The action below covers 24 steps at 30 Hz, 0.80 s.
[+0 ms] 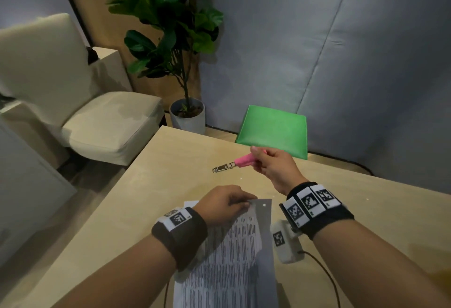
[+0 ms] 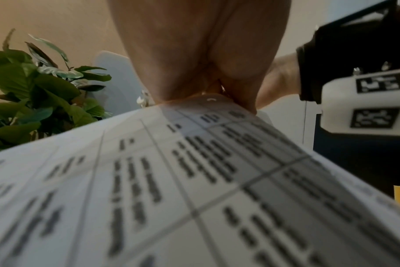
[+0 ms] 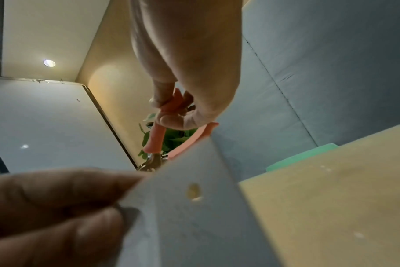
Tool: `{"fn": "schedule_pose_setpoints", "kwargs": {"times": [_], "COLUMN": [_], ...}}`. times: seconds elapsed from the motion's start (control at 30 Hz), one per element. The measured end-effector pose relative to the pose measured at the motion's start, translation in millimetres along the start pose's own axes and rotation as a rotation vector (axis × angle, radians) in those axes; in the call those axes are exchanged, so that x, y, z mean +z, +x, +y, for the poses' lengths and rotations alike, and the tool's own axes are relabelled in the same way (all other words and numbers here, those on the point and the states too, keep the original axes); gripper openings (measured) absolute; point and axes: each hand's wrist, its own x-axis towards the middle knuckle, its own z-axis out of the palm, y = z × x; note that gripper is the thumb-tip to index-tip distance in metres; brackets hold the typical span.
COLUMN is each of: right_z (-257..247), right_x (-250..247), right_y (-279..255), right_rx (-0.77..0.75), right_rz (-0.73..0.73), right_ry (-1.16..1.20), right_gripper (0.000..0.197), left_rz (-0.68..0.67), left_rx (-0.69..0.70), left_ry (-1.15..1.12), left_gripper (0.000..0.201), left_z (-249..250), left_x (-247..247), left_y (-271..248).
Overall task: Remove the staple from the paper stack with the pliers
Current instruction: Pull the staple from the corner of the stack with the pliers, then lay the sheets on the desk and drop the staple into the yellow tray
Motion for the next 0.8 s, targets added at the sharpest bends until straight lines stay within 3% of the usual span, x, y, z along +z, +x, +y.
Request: {"fn": "schedule_pose_setpoints", "kwargs": {"times": [0.13,0.33,0.5,0.67,0.8], "right_z": [26,68,104,138,163], "right_x": [-7,-6,5,28,48], "right_y": [3,-2,-17,-41,-54], "right_rx": [0.061,0.137,0.152,0.264,0.322], "right_rz": [0.085,0.101,0.085,0.077,0.016], "right_ry": [0.045,0.045,0.051,-0.045,-0.286], "right_gripper": [0.016,0.012,0.018,0.017,0.005], "left_rz": [0.023,0.065,0.088,0.145,0.21], "left_rx": [-0.046,-0.091,-0.03,0.009,0.037], "left_ry": [-0.063,-0.066,0.022,0.089,0.112], "left_gripper": [0.025,0.023,0.024,0.025,0.024], "left_z": [-12,-23,-19,-9,-5], "left_x": [-21,-67,-116,-161,-183], "left_y": [-6,-8,-8,-6,-1]}}
